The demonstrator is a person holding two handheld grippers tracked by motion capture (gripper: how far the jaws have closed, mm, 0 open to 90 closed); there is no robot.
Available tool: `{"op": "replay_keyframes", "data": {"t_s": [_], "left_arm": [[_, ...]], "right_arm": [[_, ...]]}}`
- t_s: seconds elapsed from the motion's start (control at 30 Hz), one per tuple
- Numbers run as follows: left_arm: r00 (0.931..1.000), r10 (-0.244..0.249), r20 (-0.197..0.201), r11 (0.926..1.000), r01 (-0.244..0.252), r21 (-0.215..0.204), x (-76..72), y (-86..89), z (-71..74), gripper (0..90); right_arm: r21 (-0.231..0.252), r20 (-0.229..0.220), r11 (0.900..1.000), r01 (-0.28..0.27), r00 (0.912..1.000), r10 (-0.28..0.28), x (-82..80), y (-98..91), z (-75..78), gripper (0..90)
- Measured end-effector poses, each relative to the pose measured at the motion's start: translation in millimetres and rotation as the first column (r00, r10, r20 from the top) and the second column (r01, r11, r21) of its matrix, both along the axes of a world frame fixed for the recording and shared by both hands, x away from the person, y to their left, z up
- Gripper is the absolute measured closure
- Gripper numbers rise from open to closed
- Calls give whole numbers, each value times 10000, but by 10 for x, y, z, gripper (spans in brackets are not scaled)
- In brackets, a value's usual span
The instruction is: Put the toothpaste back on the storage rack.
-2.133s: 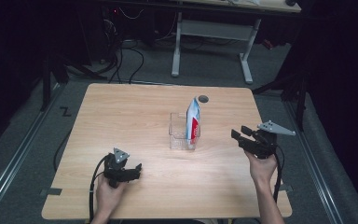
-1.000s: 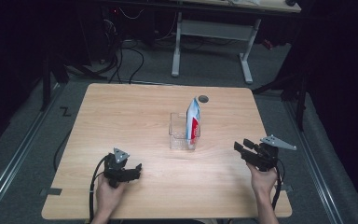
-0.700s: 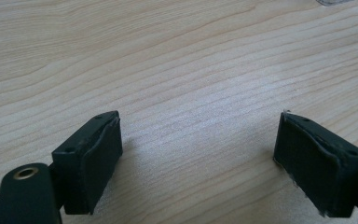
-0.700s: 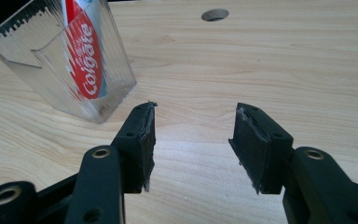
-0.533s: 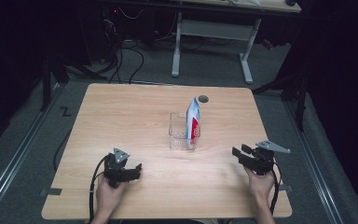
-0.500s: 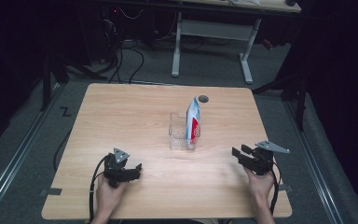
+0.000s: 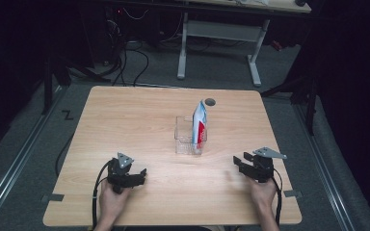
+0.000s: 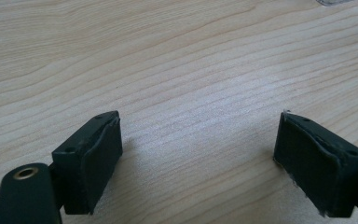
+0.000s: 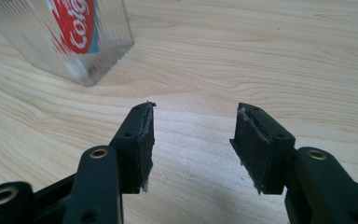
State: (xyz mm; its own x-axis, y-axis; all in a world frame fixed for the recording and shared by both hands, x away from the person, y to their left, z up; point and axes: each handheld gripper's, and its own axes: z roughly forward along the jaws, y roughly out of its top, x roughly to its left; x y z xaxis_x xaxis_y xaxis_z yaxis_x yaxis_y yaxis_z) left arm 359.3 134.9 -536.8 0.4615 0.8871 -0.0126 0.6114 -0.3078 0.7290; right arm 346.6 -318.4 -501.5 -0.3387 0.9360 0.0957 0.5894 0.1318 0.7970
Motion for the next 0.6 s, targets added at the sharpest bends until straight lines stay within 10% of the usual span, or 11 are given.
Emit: {"op": "replay_keyframes", "data": {"t_s": [0.6], "left_arm": [[10000, -11, 0, 10000, 11, -1, -1, 0, 0, 155]], "right_arm": [[-913, -521, 9953, -334, 9982, 288, 93, 160, -186, 467]]}}
